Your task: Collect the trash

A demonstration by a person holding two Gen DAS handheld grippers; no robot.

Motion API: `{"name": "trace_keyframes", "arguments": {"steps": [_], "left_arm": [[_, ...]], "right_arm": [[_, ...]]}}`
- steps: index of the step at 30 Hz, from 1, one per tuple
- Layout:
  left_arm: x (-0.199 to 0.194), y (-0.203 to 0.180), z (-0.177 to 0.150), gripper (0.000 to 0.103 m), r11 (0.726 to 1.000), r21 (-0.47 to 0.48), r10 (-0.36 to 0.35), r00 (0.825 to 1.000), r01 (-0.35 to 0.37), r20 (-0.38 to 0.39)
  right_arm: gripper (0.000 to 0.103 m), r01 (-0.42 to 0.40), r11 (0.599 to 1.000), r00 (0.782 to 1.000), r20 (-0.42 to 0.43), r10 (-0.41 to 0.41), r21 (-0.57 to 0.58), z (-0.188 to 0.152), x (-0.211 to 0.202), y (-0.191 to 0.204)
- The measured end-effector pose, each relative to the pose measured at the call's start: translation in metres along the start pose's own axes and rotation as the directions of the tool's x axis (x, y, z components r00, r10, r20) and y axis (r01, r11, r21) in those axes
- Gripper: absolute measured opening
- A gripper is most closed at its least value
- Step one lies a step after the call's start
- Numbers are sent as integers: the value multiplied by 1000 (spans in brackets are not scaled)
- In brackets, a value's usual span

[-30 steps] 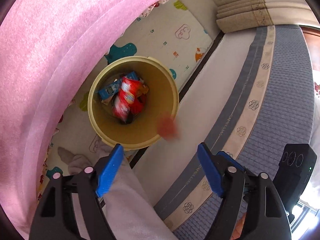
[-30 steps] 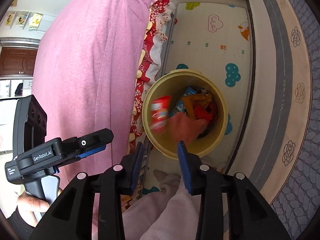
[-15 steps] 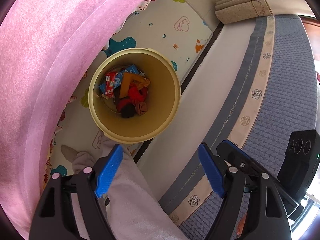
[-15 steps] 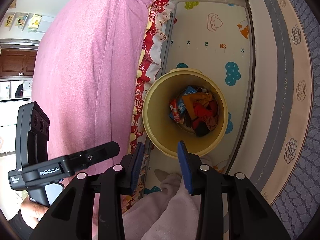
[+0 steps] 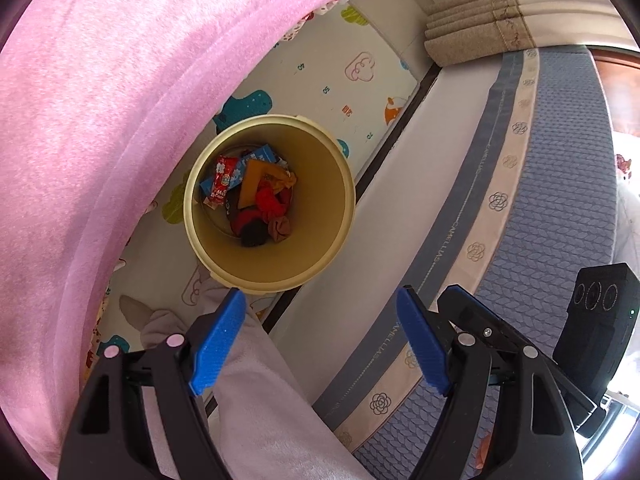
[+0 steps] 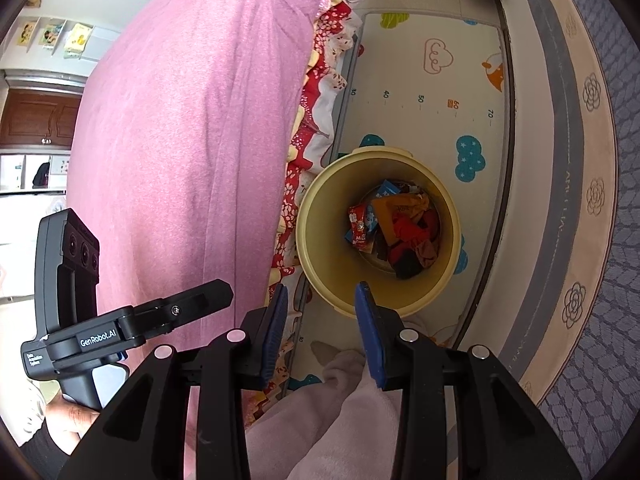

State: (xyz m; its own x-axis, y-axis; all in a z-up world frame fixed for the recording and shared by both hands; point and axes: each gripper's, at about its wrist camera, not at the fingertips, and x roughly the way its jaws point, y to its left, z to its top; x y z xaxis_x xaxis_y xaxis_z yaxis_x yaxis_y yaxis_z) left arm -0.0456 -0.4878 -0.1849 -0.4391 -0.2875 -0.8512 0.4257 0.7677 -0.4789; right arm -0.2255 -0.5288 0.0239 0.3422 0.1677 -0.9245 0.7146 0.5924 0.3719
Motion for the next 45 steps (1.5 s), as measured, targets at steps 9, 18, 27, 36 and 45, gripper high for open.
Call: {"name": "trace_keyframes", "arguments": {"steps": [9,18,27,36,45], "left_arm": [[-50,17,-12,77,999,0,-54,995,54,85],[-142,92,-44,77,993,-80,-69,968,90,240],[-222,194,-113,78,971,-216,-14,920,107,391],[-289,267,-200,79,934,-342,106,829,107,550],[-345,291,-257,87,887,-454,271,696,89,665]], "right_arm": [[35,23,994,1000,18,-22,-106,-7,-16,56],[35,10,949,1000,-9,-13,-315,-33,-11,169],[35,-65,829,995,-102,9,-556,-88,26,303],[35,-113,660,988,-155,-5,-743,-148,53,404],[50,-146,487,988,-154,23,-861,-163,47,470]]}}
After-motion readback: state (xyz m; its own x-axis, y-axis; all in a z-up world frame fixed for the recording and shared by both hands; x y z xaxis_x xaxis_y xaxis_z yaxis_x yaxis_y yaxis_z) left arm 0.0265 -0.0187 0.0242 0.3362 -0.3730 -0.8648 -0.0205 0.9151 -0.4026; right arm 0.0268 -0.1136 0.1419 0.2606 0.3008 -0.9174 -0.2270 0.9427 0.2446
